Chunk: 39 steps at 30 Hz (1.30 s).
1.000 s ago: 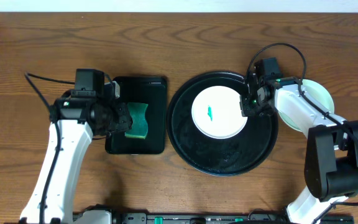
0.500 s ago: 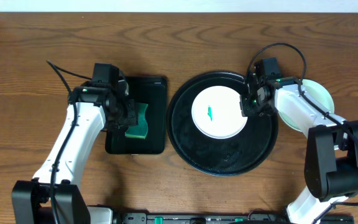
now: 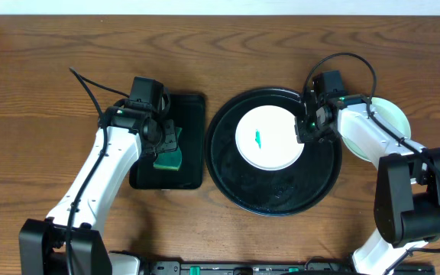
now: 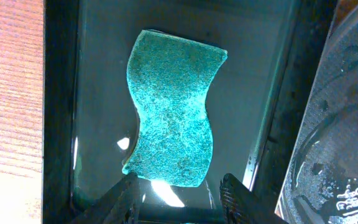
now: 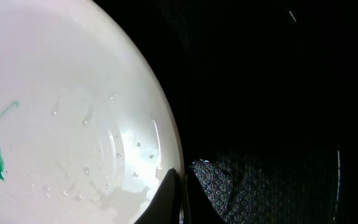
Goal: Clean dirty plates on tray and stack at the side
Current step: 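Reach the left gripper down to the green sponge in the black tray, then grasp the green sponge with the left gripper and lift it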
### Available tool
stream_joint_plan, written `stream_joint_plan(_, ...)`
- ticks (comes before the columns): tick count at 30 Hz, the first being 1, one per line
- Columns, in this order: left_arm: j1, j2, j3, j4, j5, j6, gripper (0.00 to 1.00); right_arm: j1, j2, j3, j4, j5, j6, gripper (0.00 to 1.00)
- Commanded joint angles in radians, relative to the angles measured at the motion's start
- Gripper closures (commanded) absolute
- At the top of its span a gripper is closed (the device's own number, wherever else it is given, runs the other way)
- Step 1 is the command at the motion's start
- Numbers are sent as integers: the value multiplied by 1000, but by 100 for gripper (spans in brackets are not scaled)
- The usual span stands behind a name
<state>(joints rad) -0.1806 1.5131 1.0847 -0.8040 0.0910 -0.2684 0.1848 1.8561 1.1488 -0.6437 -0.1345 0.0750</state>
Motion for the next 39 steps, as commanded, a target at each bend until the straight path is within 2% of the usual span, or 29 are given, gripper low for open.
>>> stream_joint_plan(1,-2,23,-2,-2,-31,-25,57,8,-25,-7,-2,10,-2,99)
stream_joint_plan(6,-2,78,-2,4,6,-21,56,8,-25,-7,-1,10,-2,99)
stream_joint_plan(7,-2,89,-2,6,6,-21,52,8,-25,-7,-1,10,-2,99)
stream_joint_plan(9,-2,104,-2,14,5,-15,51,8,-25,-7,-2,10,-2,99)
stream_joint_plan(35,-2,227,-2,96,1,13,50,8,-25,-7,0,10,-2,99)
stream_joint_plan(39,-2,235,-2,97,-43,12,50,8,-25,-7,0,10,-2,99)
